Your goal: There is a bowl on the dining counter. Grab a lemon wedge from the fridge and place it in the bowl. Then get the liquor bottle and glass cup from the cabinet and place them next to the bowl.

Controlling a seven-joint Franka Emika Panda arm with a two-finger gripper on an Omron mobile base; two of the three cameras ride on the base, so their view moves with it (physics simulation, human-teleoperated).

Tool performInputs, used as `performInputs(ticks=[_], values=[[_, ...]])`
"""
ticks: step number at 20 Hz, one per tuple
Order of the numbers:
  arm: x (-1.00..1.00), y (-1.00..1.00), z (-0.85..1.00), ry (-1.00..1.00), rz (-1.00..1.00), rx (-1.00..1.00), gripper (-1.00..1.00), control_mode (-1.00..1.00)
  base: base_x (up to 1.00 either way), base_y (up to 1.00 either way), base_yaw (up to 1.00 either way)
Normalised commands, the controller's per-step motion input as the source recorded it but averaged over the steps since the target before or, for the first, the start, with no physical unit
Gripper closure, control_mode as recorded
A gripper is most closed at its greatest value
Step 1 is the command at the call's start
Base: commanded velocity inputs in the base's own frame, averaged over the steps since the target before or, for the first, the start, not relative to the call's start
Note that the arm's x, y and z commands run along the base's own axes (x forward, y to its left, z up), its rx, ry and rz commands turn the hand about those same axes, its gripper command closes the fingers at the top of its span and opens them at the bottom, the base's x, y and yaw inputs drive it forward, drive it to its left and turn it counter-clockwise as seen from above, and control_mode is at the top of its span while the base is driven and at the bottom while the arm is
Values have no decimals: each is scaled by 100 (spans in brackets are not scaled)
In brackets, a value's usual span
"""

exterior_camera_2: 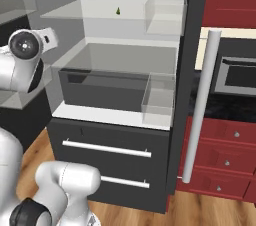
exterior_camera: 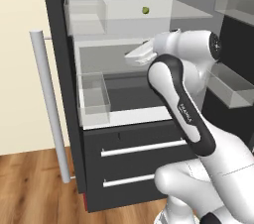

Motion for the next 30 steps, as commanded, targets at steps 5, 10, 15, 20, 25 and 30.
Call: performInputs(ticks=[5,10,15,20,25,30], values=[[-88,-75,23,22,-24,-14,-100,-100,0,0,0],[-97,-39,6,26,-24,-6,-100,-100,0,0,0],[-71,-35,0,18,-32,-7,-100,-100,0,0,0],[-44,-18,9,0,-20,-8,-100,-100,0,0,0],[0,-3,0,0,-2,-2,-100,-100,0,0,0],[0,0,0,0,0,0,-100,100,10,0,0]])
